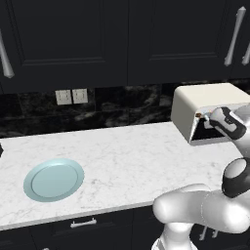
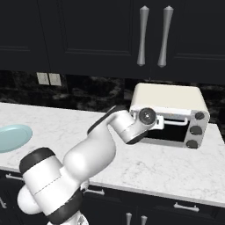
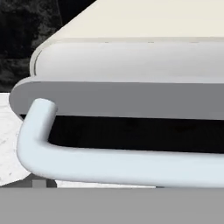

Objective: Pick up the kebab skewer and baguette bread, and place them inside the toaster oven. Close the toaster oven door and start by setting the timer.

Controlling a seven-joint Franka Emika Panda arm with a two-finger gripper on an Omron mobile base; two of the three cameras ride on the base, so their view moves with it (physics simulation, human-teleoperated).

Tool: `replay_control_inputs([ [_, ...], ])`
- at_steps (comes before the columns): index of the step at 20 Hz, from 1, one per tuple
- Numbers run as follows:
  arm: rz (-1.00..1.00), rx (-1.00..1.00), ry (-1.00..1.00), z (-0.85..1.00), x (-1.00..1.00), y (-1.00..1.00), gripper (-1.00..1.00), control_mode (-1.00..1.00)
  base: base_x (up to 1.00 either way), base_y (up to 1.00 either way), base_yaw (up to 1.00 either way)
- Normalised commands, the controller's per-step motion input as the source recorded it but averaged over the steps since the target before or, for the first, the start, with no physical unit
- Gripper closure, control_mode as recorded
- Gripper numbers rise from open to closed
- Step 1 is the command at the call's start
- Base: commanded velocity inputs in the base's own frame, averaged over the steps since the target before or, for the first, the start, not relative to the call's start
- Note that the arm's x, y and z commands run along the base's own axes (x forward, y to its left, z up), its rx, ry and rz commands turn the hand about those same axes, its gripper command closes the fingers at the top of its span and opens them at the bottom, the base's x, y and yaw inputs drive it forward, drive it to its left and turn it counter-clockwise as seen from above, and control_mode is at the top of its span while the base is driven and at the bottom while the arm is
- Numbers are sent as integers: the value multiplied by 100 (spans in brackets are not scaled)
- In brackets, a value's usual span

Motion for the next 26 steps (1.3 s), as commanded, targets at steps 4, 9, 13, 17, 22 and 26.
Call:
replay_control_inputs([
  [4, 0, -10, 0, 4, 74, 0, -100, -100, 0, 0, 0],
  [9, 0, -9, -1, 0, 25, 0, -100, -100, 0, 0, 0],
  [13, 0, -8, -4, 6, 12, 0, -100, -100, 0, 0, 0],
  [17, 0, -6, -6, 22, -23, 0, -100, -100, 0, 0, 0],
  [22, 0, -4, -5, 20, -60, -14, -100, -100, 0, 0, 0],
  [26, 0, -5, -6, 30, -54, -31, -100, -100, 0, 0, 0],
])
